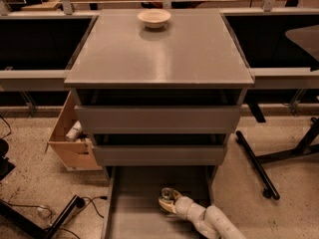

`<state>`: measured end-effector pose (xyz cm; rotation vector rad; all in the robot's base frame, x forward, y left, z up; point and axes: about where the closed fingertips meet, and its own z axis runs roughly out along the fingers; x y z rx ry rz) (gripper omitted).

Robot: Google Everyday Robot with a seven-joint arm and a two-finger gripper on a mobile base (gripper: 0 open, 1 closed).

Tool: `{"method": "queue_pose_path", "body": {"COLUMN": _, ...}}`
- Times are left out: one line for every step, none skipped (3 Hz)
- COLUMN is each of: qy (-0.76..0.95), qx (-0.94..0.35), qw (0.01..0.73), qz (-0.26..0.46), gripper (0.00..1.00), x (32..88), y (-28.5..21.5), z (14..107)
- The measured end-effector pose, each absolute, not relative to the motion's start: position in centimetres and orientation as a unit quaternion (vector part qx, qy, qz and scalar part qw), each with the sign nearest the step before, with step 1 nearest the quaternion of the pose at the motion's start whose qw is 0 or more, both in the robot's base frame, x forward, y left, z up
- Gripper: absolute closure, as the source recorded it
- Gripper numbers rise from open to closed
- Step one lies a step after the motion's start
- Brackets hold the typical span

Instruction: Place green can into bottom drawer

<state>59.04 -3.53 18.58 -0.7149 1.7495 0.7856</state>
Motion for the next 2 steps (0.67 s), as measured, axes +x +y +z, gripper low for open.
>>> {"method": "queue_pose_path", "body": {"qy": 0.73, "qx": -0.298, "qw": 0.521, "qz": 0.328, "gripper": 0.56, "x": 59.04, "y": -3.53, "z": 18.58}}
{"method": "queue_pose_path", "body": {"qy": 0.73, "qx": -0.298, "qw": 0.521, "qz": 0.328, "gripper": 0.33, "x": 59.04, "y": -3.53, "z": 18.58}}
